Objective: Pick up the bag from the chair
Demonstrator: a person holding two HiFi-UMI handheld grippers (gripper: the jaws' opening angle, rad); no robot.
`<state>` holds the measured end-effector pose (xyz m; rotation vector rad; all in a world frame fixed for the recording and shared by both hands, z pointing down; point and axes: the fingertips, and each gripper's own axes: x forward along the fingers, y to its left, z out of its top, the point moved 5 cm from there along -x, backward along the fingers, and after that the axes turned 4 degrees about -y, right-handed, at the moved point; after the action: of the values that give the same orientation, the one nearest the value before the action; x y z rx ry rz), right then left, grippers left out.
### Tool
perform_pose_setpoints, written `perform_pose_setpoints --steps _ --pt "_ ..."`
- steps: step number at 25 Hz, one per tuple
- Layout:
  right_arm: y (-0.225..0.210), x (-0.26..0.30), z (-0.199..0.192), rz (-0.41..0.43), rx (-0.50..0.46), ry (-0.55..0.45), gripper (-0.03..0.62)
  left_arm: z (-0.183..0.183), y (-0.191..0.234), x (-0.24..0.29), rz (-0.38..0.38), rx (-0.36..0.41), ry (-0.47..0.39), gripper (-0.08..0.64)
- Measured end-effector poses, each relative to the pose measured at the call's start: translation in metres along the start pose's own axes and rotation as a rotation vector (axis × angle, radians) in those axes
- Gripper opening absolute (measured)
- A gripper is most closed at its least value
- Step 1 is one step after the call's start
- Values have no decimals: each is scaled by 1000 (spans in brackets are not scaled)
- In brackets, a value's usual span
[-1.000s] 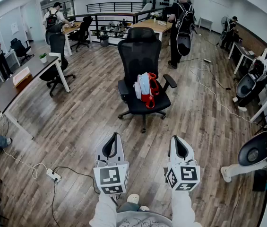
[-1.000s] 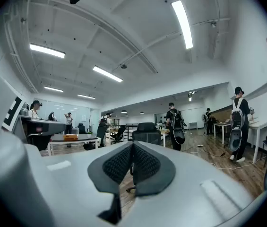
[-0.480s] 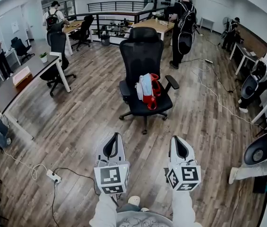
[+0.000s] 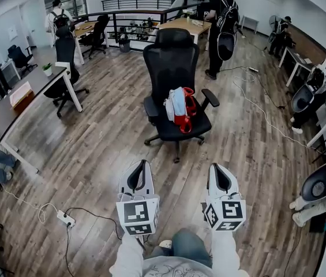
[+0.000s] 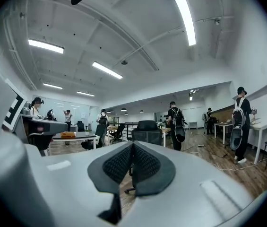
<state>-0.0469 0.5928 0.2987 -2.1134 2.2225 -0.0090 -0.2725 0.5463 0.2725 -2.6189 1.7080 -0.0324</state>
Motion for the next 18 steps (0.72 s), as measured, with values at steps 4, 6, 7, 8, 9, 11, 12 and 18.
perform_pose_setpoints --steps 4,6,7,8,9,11,12,18 --pt "-5 24 -5 -10 11 9 9 -5 5 23 -2 5 10 6" --pt "-8 41 -10 -1 10 20 9 -7 9 39 5 0 15 6" --pt "-10 50 -12 4 10 24 9 -8 10 49 9 -3 17 6" --pt "-14 59 -14 8 11 27 9 -9 12 58 13 -6 18 6" --pt "-18 69 -16 10 10 29 9 -11 12 68 17 -7 20 6" --pt "-29 91 -20 12 10 31 9 -14 12 90 26 -7 23 6" --pt "-37 103 -22 14 11 32 9 -15 12 101 32 -7 24 6" --pt "-84 190 -21 38 21 21 9 -13 10 190 71 -3 16 6"
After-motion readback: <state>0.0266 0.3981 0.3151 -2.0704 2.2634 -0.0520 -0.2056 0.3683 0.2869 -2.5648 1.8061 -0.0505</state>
